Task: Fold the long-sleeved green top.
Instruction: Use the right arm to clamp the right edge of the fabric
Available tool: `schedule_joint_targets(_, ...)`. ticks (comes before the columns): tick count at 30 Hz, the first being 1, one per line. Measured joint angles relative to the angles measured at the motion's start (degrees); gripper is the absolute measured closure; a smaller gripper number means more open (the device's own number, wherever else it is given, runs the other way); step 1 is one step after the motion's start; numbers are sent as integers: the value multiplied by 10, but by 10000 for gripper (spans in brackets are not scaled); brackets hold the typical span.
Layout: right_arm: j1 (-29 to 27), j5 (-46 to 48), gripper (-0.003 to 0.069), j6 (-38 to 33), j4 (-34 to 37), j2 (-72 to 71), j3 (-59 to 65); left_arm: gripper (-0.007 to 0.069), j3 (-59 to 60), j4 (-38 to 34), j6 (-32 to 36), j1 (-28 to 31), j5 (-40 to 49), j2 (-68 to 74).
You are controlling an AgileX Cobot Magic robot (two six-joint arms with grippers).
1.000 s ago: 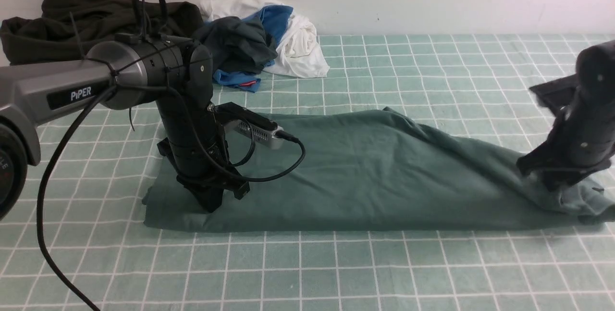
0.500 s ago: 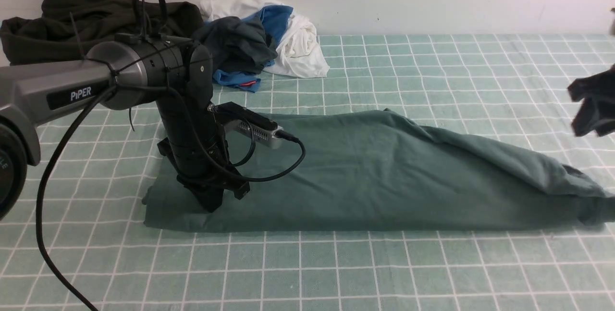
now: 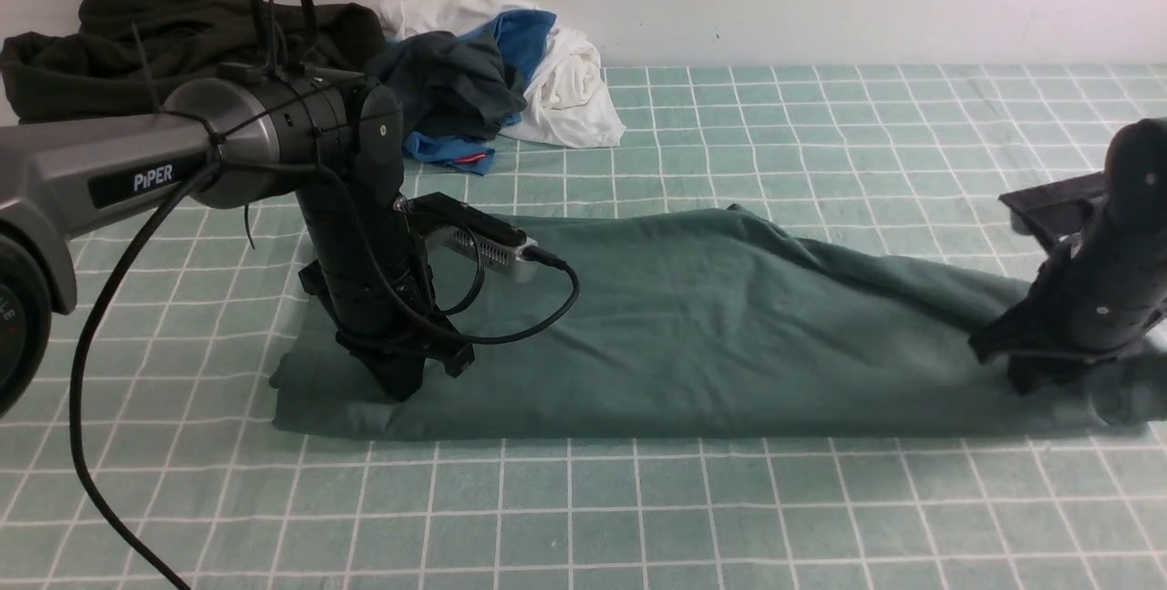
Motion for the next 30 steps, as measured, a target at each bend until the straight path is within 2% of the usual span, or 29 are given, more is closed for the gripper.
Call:
schedule_joint_targets(3, -39, 3, 417, 74, -48, 17, -54, 628, 0, 0, 0, 0, -2, 0)
schedule_joint_targets(6, -66, 21, 402, 87, -42, 18, -94, 628, 0, 0, 0, 0, -4, 0)
schedule_joint_targets(8, -80, 31, 386, 80, -23, 18, -105, 628, 0, 0, 0, 0, -4, 0)
schedule_joint_targets(9, -95, 47, 349, 52, 16, 18, -110, 628, 0, 0, 0, 0, -4, 0)
schedule_joint_targets(13, -114, 64, 258, -14, 98, 18, -86, 628, 0, 0, 0, 0, -5, 0)
schedule_joint_targets(16, -119, 61, 184, -27, 117, 18, -54, 628, 0, 0, 1, 0, -5, 0)
schedule_joint_targets(19, -126, 55, 144, -19, 108, 18, -36, 628, 0, 1, 2, 0, -5, 0)
schedule_joint_targets(30, -118, 18, 125, -14, 133, 45, -31, 628, 0, 1, 2, 0, -7, 0)
